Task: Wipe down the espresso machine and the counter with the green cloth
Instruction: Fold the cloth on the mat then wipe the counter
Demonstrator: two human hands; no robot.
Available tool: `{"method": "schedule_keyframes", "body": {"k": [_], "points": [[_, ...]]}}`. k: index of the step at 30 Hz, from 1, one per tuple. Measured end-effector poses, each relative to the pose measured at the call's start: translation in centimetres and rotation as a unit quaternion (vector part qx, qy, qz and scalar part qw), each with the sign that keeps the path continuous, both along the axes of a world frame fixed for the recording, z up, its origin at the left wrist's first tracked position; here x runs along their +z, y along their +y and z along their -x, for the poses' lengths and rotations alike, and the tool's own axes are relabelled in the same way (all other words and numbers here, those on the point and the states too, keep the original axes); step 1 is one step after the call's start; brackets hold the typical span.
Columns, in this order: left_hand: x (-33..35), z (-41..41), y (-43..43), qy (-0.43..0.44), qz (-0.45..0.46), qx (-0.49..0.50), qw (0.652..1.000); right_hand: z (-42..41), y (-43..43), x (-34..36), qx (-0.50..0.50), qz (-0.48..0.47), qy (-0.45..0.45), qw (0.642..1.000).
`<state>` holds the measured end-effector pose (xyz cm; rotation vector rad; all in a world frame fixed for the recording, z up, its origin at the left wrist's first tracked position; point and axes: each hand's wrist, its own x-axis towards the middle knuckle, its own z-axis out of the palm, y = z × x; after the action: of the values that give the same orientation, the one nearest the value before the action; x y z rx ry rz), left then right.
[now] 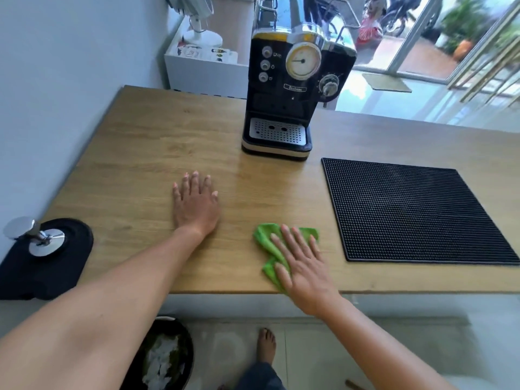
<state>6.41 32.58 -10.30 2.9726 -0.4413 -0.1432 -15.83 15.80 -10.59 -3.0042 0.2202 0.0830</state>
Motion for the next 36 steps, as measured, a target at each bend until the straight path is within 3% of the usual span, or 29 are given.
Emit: {"method": "schedule_keyframes", "body": {"k": [3,6,8,10,13,15,18,21,23,27,32,34,36], "points": [[-0.4,0.3,0.0,-0.016,0.000,-0.003,1.000,-3.7,-4.8,0.2,-0.142,-0.001,0.016,0.990],[-0.9,0.0,0.0,-0.026,-0.004,0.000,1.000,-11.2,-5.4,0.7,-0.214,-0.036,0.018,0.976],[-1.0,-0.1,0.1,-0.029,-0.006,0.001,1.000,-14.7,-3.9,0.9,-0.194,-0.048,0.028,0.979],[-1.1,0.0,0.1,-0.029,-0.005,0.001,1.000,-15.3,-1.5,1.2,-0.110,-0.042,0.043,0.992],[-1.1,0.0,0.1,-0.032,-0.005,0.002,0.999,-11.1,0.6,1.4,0.043,-0.037,0.042,0.998],[-1.0,0.0,0.1,-0.033,-0.003,0.003,0.999,-7.5,-0.9,1.1,0.080,-0.033,0.038,0.996],[-0.9,0.3,0.2,-0.036,-0.003,-0.006,0.999,-6.6,-5.8,1.0,-0.017,-0.008,0.039,0.999],[-0.9,0.3,0.3,-0.040,-0.002,-0.009,0.999,-10.9,-7.7,1.1,-0.149,0.001,0.041,0.988],[-0.9,0.3,0.2,-0.038,-0.005,-0.008,0.999,-14.4,-6.5,1.1,-0.178,-0.017,0.041,0.983],[-0.8,-0.1,0.1,-0.032,-0.001,-0.005,0.999,-16.1,-1.1,1.3,-0.050,-0.036,0.054,0.997],[-0.4,0.5,1.3,-0.005,0.009,-0.029,1.000,-8.1,-1.2,1.4,0.172,-0.019,0.050,0.984],[-0.5,1.7,2.1,0.000,0.010,-0.022,1.000,-7.5,-4.5,1.2,0.128,-0.007,0.047,0.991],[-0.5,2.6,2.7,-0.004,0.009,-0.008,1.000,-10.0,-6.9,1.3,0.003,-0.002,0.049,0.999]]}}
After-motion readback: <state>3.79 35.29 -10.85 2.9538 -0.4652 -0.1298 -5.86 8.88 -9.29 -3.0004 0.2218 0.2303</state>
